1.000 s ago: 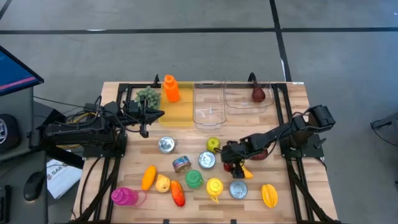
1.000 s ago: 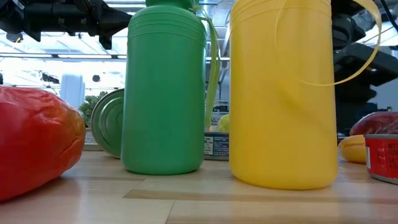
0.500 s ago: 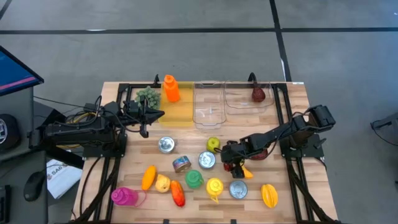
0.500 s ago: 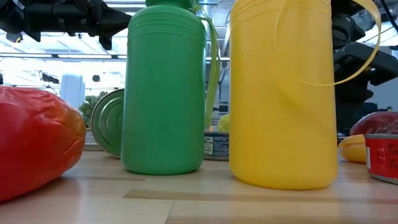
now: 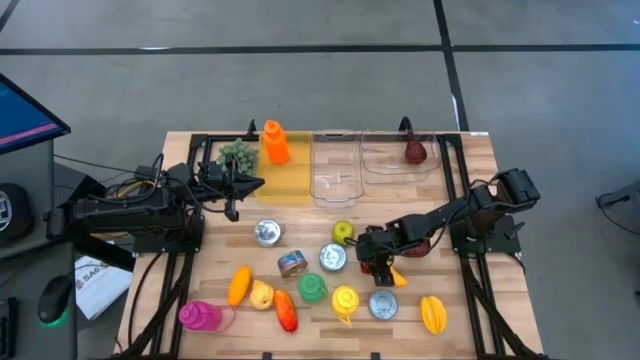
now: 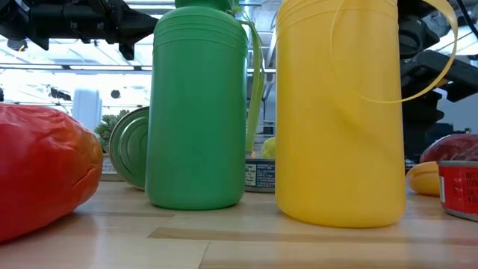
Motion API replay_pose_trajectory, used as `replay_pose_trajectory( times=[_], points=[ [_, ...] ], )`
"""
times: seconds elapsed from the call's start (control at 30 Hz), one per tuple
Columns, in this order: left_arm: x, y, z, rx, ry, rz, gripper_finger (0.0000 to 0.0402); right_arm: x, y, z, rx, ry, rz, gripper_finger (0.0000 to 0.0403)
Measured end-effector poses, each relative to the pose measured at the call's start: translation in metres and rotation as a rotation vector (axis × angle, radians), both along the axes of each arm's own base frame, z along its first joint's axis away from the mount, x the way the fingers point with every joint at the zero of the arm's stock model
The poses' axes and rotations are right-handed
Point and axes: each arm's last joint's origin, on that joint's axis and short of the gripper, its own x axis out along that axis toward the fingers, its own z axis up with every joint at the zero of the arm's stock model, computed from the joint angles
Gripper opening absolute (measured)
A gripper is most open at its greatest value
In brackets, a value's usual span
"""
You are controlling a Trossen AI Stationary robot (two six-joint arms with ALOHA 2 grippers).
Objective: Pick & Place Food Item
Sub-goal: Put the red pomegranate into the right transparent bin
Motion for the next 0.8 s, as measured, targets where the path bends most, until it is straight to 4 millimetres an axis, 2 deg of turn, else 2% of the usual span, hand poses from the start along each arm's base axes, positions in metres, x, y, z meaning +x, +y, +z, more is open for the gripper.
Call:
replay_pose_trajectory(
  times=[0.2,0.5,0.8],
  points=[
    [0.0,0.0,0.0,0.0,0.0,0.0,0.0001,-0.007,-0.002,0.008,-0.013,0.045,-0.001,0.0192],
    [0.0,0.0,0.0,0.0,0.0,0.0,0.0001,-0.019,-0.01,0.068,-0.079,0.0,-0.035,0.0195],
    [0.0,0.0,0.0,0.0,0.0,0.0,0.0001,-0.044,-0.04,0.125,-0.209,-0.064,-0.182,0.0196]
  ],
)
